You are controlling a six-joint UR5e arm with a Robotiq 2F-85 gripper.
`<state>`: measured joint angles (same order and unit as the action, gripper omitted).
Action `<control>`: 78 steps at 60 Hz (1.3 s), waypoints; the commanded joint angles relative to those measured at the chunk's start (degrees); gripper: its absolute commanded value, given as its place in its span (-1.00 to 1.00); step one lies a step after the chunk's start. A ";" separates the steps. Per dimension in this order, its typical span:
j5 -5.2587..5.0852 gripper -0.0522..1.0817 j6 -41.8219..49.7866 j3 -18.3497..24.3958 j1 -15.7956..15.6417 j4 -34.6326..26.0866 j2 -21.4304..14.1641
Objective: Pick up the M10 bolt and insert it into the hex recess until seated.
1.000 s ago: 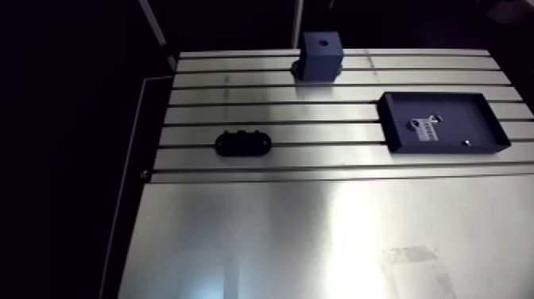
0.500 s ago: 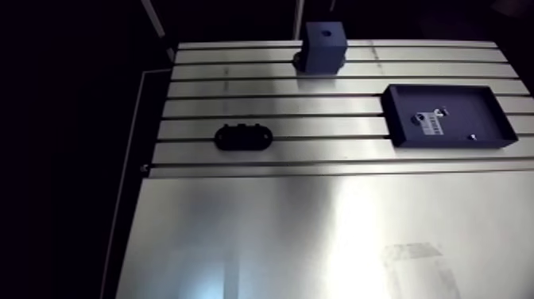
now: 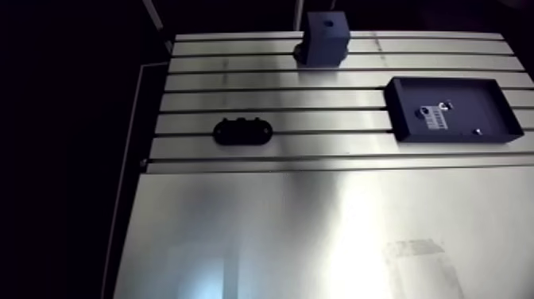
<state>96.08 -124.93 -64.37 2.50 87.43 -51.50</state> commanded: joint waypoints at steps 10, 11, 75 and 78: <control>0.03 0.57 0.08 0.00 0.22 0.15 0.74; 0.03 0.57 0.08 0.00 0.30 0.15 0.75; -0.06 0.58 0.34 -0.25 0.23 2.26 1.99; -0.14 0.59 0.34 -0.27 0.23 2.26 1.99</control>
<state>96.06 -124.60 -64.54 2.75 89.45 -49.70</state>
